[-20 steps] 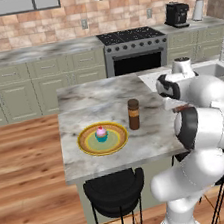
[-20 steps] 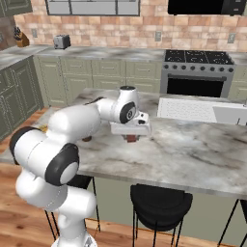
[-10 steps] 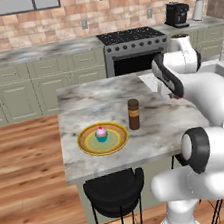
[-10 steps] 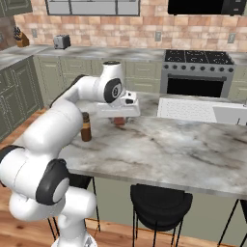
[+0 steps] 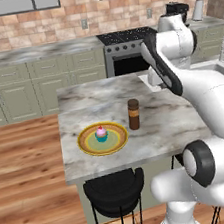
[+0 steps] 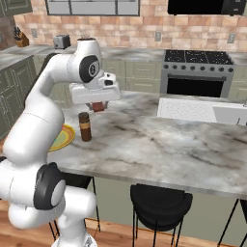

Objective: Take the cinnamon bottle from the cabinet and place it on the dining table, next to the plate with the cupcake. Then take the chocolate from the dining counter and place it on the cupcake plate.

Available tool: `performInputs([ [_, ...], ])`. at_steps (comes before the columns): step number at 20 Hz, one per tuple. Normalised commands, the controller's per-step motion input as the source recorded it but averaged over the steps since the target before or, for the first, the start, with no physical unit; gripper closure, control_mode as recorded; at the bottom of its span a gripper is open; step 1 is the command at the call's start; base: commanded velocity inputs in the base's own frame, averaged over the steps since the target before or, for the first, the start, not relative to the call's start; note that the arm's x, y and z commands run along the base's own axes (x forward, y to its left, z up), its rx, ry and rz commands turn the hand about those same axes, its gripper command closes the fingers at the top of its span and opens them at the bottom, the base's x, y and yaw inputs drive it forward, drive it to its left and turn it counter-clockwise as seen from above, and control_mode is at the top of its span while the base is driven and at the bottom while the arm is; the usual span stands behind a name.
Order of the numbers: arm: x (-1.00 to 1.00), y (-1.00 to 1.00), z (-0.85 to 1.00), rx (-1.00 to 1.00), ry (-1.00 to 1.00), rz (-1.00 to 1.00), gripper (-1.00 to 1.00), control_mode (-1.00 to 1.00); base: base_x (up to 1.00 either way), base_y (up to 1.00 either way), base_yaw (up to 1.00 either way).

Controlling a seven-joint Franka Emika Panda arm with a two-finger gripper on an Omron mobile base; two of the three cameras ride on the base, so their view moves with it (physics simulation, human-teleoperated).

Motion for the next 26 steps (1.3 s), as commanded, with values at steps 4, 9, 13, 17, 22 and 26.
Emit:
performInputs([
  [4, -0.44, 1.00, 0.18, 0.00, 0.07, 0.22, 1.00, -1.00, 0.00, 0.00, 0.00],
  [9, -0.46, 0.93, 0.22, 0.00, 0.00, 0.20, 1.00, -1.00, 0.00, 0.00, 0.00],
  [13, -0.11, 1.00, 0.01, 0.00, 0.00, 0.27, 1.00, -1.00, 0.00, 0.00, 0.00],
  [17, 0.08, 0.99, -0.50, 0.00, 0.04, 0.30, 1.00, -1.00, 0.00, 0.00, 0.00],
  [22, 0.28, 0.57, -0.94, -0.01, 0.13, 0.26, 1.00, -1.00, 0.00, 0.00, 0.00],
  [26, 0.15, 0.50, -0.85, -0.03, 0.00, 0.25, 1.00, -1.00, 0.00, 0.00, 0.00],
])
